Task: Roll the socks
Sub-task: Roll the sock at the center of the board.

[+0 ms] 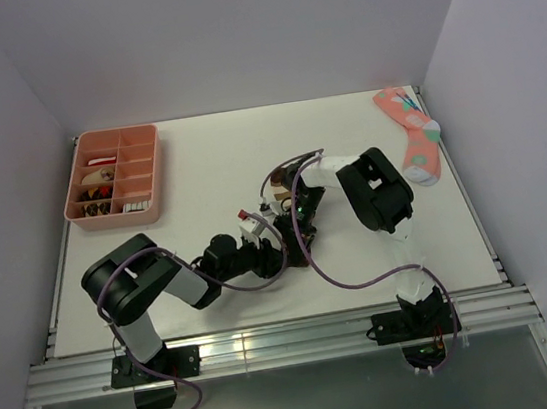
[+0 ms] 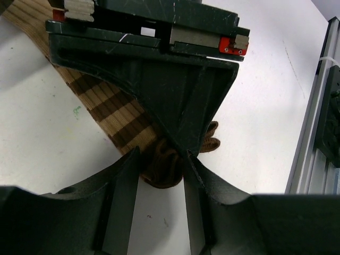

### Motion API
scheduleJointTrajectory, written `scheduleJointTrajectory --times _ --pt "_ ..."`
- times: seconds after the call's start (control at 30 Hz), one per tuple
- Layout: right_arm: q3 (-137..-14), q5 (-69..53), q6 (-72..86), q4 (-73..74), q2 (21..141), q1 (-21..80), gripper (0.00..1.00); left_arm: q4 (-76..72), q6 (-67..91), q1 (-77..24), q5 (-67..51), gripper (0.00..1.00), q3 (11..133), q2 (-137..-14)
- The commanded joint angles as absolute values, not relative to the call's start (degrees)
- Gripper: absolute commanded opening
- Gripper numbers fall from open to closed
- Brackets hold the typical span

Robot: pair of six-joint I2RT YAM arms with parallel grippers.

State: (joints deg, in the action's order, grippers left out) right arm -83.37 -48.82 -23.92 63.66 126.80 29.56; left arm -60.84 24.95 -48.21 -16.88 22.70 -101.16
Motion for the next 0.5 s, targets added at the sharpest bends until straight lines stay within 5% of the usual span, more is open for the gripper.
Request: scheduleJointTrajectory --times 0.0,0.47 --pt "-85.60 -48.34 -24.61 64.34 127.53 29.09 0.15 -66.62 25.75 -48.52 -18.72 0.43 21.62 -101.86" --pt "-86.22 -48.25 -24.61 64.95 127.88 28.92 0.14 -69.17 26.54 -48.52 -19.51 0.41 20.04 -102.39"
